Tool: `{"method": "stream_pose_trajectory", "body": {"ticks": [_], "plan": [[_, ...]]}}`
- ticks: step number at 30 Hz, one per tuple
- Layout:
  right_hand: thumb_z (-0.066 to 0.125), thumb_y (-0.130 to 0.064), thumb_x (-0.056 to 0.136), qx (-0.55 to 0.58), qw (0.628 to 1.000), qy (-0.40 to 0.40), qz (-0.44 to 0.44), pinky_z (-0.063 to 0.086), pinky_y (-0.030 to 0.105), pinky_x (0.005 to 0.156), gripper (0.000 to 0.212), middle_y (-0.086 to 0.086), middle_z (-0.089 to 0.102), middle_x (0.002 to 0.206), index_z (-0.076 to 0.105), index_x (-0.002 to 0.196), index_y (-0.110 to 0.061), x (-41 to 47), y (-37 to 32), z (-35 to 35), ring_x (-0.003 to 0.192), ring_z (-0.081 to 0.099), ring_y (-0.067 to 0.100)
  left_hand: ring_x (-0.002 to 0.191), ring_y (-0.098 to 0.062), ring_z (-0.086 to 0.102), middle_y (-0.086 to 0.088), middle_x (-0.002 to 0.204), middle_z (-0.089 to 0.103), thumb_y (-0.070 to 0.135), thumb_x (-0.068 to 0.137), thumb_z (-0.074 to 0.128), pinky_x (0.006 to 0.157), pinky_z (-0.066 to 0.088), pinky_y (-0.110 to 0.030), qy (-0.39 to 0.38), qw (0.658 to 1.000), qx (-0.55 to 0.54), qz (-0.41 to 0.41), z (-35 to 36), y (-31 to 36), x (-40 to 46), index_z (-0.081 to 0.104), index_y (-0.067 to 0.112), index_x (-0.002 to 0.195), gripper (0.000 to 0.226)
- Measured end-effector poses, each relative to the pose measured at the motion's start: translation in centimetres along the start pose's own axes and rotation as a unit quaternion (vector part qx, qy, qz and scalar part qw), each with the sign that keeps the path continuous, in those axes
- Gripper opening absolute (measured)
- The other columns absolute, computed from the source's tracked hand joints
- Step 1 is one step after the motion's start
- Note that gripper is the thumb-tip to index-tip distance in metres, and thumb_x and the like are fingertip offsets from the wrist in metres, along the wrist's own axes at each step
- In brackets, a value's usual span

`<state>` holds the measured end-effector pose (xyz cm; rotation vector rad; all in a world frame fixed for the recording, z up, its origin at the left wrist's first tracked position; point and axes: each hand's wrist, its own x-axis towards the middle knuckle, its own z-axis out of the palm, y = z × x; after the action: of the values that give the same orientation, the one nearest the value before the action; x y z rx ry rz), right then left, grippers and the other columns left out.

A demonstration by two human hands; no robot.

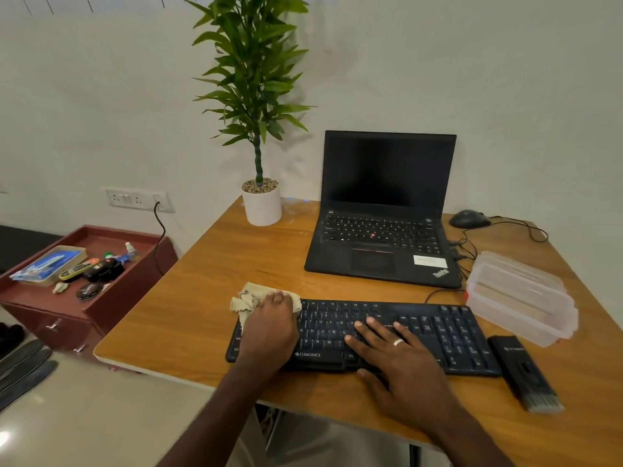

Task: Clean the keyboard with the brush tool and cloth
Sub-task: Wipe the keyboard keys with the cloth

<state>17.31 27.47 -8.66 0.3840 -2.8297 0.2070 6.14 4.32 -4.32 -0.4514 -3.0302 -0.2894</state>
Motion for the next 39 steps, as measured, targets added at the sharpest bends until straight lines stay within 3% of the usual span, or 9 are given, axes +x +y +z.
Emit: {"method": "stream_pose_trajectory", "body": {"ticks": [9,12,16,19,23,25,28,30,39], "plan": [[0.038,-0.054,0.100,-0.004,1.000,-0.019,-0.005,0.029,0.046,0.118,0.053,-0.012,0.039,0.156,0.036,0.151,-0.040,0.1,-0.1,-0.5,0.149,0.028,0.012,0.143,-0.020,0.041,-0.006,0.154,0.046,0.036,0.106,0.039,0.117,0.030,-0.032,0.019,0.988,-0.090,0.120,0.7,3.5,-0.2,0.047,0.016,0.146,0.046],[0.035,-0.055,0.100,-0.001,0.999,-0.036,-0.004,0.026,0.046,0.119,0.053,-0.011,0.037,0.158,0.035,0.151,-0.041,0.3,-0.2,-0.7,0.150,0.026,0.012,0.120,-0.018,0.061,-0.005,0.133,0.065,0.035,0.105,0.045,0.102,0.046,-0.034,0.008,0.971,-0.203,0.129,0.3,4.7,0.4,0.060,0.017,0.136,0.039],[0.041,-0.057,0.097,0.064,0.997,-0.045,-0.005,0.006,0.040,0.125,0.059,-0.018,0.025,0.161,0.030,0.154,-0.043,-0.3,0.4,-1.4,0.151,0.009,-0.001,0.096,-0.026,0.068,-0.008,0.108,0.069,0.042,0.103,0.048,0.080,0.059,-0.043,0.009,0.821,-0.557,-0.123,-2.1,2.3,1.6,0.061,0.014,0.125,0.039],[0.047,-0.062,0.093,0.036,0.999,-0.002,0.018,0.008,0.044,0.123,0.060,-0.016,0.035,0.158,0.042,0.149,-0.041,-1.7,1.9,-1.9,0.150,0.018,0.001,0.092,-0.024,0.067,-0.006,0.103,0.066,0.036,0.104,0.047,0.077,0.060,-0.042,0.109,0.717,-0.652,-0.221,-4.7,-0.4,1.7,0.055,0.017,0.120,0.027],[0.042,-0.066,0.095,0.007,0.999,0.000,0.041,0.010,0.044,0.120,0.057,-0.014,0.042,0.154,0.046,0.146,-0.040,-2.5,3.0,-1.9,0.148,0.027,0.005,0.070,-0.017,0.061,-0.002,0.081,0.063,0.034,0.105,0.046,0.055,0.048,-0.023,0.303,0.829,-0.446,-0.146,-5.3,-1.8,0.9,0.066,0.009,0.108,0.032],[0.042,-0.064,0.095,0.012,0.999,0.004,0.047,0.012,0.041,0.119,0.056,-0.014,0.044,0.153,0.046,0.146,-0.040,-2.4,2.8,-1.6,0.147,0.027,0.005,0.060,-0.014,0.057,-0.001,0.072,0.062,0.032,0.106,0.043,0.051,0.051,-0.023,0.220,0.906,-0.352,-0.085,-3.4,-0.4,0.0,0.067,0.007,0.106,0.035],[0.043,-0.062,0.096,0.009,0.999,0.017,0.049,0.017,0.041,0.117,0.054,-0.014,0.047,0.151,0.049,0.144,-0.039,-2.5,2.5,-1.4,0.146,0.032,0.006,0.126,-0.022,0.057,-0.010,0.136,0.061,0.035,0.108,0.032,0.112,0.041,-0.037,0.031,0.991,-0.132,-0.009,0.5,2.4,-0.8,0.051,0.013,0.142,0.045],[0.043,-0.061,0.097,0.006,0.999,0.021,0.048,0.018,0.041,0.117,0.053,-0.014,0.048,0.150,0.049,0.144,-0.039,-2.5,2.6,-1.3,0.145,0.034,0.008,0.148,-0.022,0.031,-0.008,0.159,0.037,0.035,0.109,0.028,0.123,0.019,-0.035,0.012,0.996,-0.085,0.000,1.2,3.4,-0.4,0.037,0.012,0.151,0.049],[0.040,-0.057,0.098,-0.004,0.999,-0.007,0.037,0.027,0.048,0.118,0.051,-0.012,0.045,0.153,0.045,0.146,-0.039,-2.2,2.4,-1.4,0.145,0.036,0.012,0.143,-0.024,0.037,-0.007,0.157,0.040,0.038,0.108,0.030,0.116,0.029,-0.037,-0.038,0.992,-0.055,0.109,1.5,9.5,0.6,0.042,0.013,0.148,0.048]]}}
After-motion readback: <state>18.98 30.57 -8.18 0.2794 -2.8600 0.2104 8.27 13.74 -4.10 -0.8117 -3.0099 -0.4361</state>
